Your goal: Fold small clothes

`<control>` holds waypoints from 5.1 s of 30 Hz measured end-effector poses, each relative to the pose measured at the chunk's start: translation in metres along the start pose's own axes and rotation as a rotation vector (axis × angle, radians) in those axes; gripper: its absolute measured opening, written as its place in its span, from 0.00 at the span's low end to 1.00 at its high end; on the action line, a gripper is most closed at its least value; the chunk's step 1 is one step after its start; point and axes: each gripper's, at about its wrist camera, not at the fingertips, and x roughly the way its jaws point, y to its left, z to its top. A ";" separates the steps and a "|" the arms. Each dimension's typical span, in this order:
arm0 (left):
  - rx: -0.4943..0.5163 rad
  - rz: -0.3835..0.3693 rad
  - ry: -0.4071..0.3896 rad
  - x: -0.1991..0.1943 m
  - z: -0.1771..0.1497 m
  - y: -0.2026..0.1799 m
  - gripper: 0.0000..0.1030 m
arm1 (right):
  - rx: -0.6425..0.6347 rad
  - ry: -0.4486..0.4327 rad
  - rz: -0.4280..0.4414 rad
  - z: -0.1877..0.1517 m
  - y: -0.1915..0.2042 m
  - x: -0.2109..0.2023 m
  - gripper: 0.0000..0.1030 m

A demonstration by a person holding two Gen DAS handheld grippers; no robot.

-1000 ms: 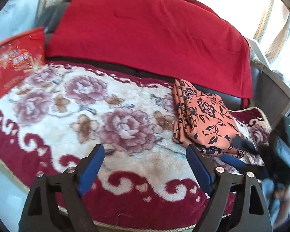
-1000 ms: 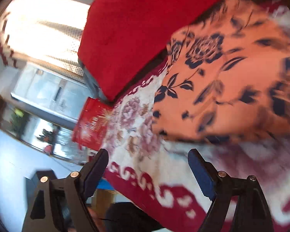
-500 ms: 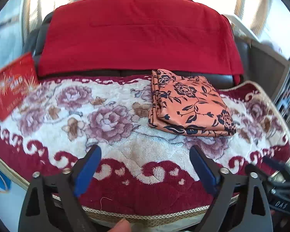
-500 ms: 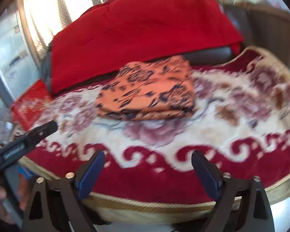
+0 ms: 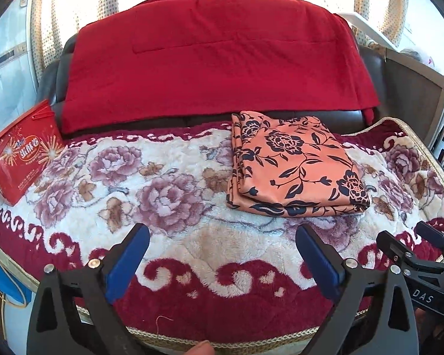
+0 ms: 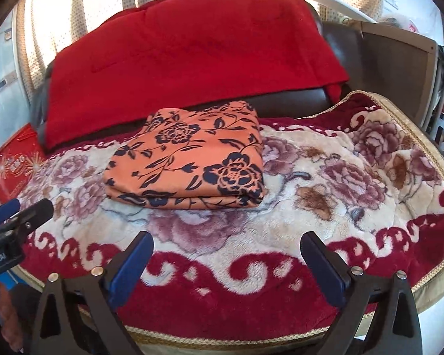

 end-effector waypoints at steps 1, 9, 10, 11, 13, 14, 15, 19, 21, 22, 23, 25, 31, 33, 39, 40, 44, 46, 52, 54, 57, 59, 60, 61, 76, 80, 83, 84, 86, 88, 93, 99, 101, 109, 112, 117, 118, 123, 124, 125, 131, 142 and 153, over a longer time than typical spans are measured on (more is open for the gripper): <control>-0.003 -0.002 0.000 0.001 0.001 -0.001 0.96 | 0.001 0.000 -0.005 0.001 -0.001 0.001 0.98; -0.003 -0.007 0.012 0.011 -0.007 0.002 0.96 | 0.009 -0.007 0.015 0.003 -0.005 0.005 0.98; -0.010 -0.004 0.025 0.015 -0.010 0.007 0.96 | 0.015 0.003 0.049 0.003 -0.007 0.007 0.98; -0.025 -0.001 0.042 0.021 -0.013 0.013 0.96 | 0.039 0.023 0.085 0.002 -0.011 0.010 0.98; -0.068 0.005 0.082 0.033 -0.016 0.027 0.96 | 0.135 0.065 0.182 -0.002 -0.025 0.019 0.98; -0.095 0.010 0.097 0.039 -0.017 0.034 0.96 | 0.199 0.080 0.239 -0.004 -0.035 0.024 0.98; -0.124 0.009 0.107 0.044 -0.018 0.042 0.96 | 0.282 0.094 0.296 -0.006 -0.049 0.030 0.98; -0.192 -0.043 0.116 0.063 -0.004 0.055 0.96 | 0.485 0.120 0.432 -0.003 -0.090 0.055 0.98; -0.194 -0.080 0.108 0.071 0.009 0.051 0.96 | 0.547 0.145 0.509 0.006 -0.104 0.075 0.98; -0.197 -0.100 0.103 0.076 0.016 0.048 0.96 | 0.566 0.153 0.544 0.010 -0.107 0.083 0.98; -0.196 -0.130 0.100 0.083 0.024 0.044 0.96 | 0.598 0.163 0.565 0.018 -0.111 0.095 0.98; -0.197 -0.176 0.104 0.094 0.038 0.035 0.96 | 0.613 0.179 0.580 0.028 -0.114 0.111 0.98; -0.224 -0.220 0.213 0.154 0.054 0.018 0.85 | 0.599 0.289 0.570 0.043 -0.102 0.164 0.47; -0.209 -0.241 0.282 0.173 0.048 0.012 0.58 | 0.514 0.332 0.543 0.051 -0.088 0.170 0.33; -0.249 -0.301 0.250 0.153 0.045 0.004 0.28 | 0.186 0.232 0.336 0.087 -0.058 0.126 0.24; -0.249 -0.292 0.254 0.154 0.042 0.001 0.30 | 0.169 0.236 0.320 0.087 -0.059 0.127 0.24; -0.214 -0.268 0.236 0.161 0.033 -0.004 0.39 | 0.279 0.314 0.397 0.068 -0.075 0.161 0.33; -0.221 -0.275 0.232 0.156 0.036 0.001 0.45 | 0.334 0.296 0.444 0.066 -0.084 0.156 0.66; -0.200 -0.259 0.232 0.161 0.035 0.011 0.53 | 0.378 0.193 0.502 0.085 -0.094 0.141 0.84; -0.209 -0.268 0.223 0.162 0.033 0.013 0.53 | 0.397 0.206 0.538 0.098 -0.091 0.154 0.84; -0.203 -0.282 0.217 0.164 0.031 0.014 0.53 | 0.362 0.280 0.507 0.103 -0.086 0.181 0.80; -0.225 -0.314 0.228 0.161 0.034 0.021 0.52 | 0.415 0.365 0.494 0.096 -0.087 0.205 0.69; -0.234 -0.344 0.216 0.156 0.038 0.026 0.52 | 0.432 0.355 0.525 0.096 -0.087 0.206 0.69; -0.232 -0.356 0.195 0.154 0.042 0.028 0.52 | 0.416 0.326 0.539 0.100 -0.086 0.200 0.71; -0.207 -0.311 0.201 0.176 0.039 0.034 0.55 | 0.265 0.161 0.293 0.168 -0.060 0.205 0.71; -0.215 -0.309 0.209 0.178 0.039 0.035 0.56 | 0.157 0.350 0.174 0.178 -0.046 0.258 0.71; -0.200 -0.298 0.199 0.177 0.038 0.034 0.58 | 0.145 0.264 0.165 0.187 -0.039 0.234 0.72; -0.197 -0.291 0.196 0.178 0.038 0.033 0.59 | 0.119 0.227 0.152 0.189 -0.033 0.222 0.72; -0.201 -0.284 0.195 0.178 0.038 0.033 0.59 | 0.068 0.183 0.169 0.190 -0.016 0.199 0.72; -0.207 -0.280 0.197 0.176 0.038 0.033 0.59 | 0.029 0.181 0.221 0.187 -0.003 0.190 0.76; -0.190 -0.252 0.178 0.154 0.042 0.032 0.59 | 0.025 0.325 0.261 0.170 0.007 0.213 0.77; -0.162 -0.156 0.085 0.107 0.038 0.037 0.71 | 0.004 0.095 0.265 0.146 0.010 0.112 0.78; -0.159 -0.130 0.062 0.090 0.034 0.038 0.77 | -0.008 0.041 0.242 0.123 0.011 0.084 0.83; -0.120 -0.041 0.024 0.042 0.010 0.033 0.82 | -0.020 0.003 0.172 -0.003 0.006 0.021 0.83; -0.106 -0.023 0.032 0.030 0.002 0.029 0.82 | -0.029 0.002 0.159 -0.017 0.011 0.012 0.83; -0.099 -0.017 0.010 0.009 -0.007 0.021 0.83 | -0.056 -0.062 0.114 -0.005 0.017 -0.015 0.83; -0.097 -0.012 0.004 0.006 -0.007 0.019 0.86 | -0.063 -0.068 0.097 -0.002 0.018 -0.018 0.83; -0.063 0.008 -0.035 -0.006 -0.006 0.008 0.92 | -0.048 -0.077 0.042 0.006 0.013 -0.025 0.84; -0.056 0.007 -0.036 -0.006 -0.005 0.006 0.92 | -0.039 -0.075 0.032 0.007 0.012 -0.025 0.84; -0.052 0.007 -0.036 -0.006 -0.004 0.005 0.92 | -0.029 -0.073 0.021 0.008 0.009 -0.024 0.84; -0.028 0.008 -0.034 -0.003 -0.001 -0.001 0.93 | -0.012 -0.068 -0.027 0.015 0.002 -0.020 0.84; -0.009 0.003 -0.040 0.001 0.010 -0.009 0.97 | -0.043 -0.061 -0.048 0.024 0.005 -0.013 0.84; -0.030 -0.054 -0.011 0.008 0.015 -0.012 0.97 | -0.047 -0.064 -0.069 0.032 0.004 -0.013 0.84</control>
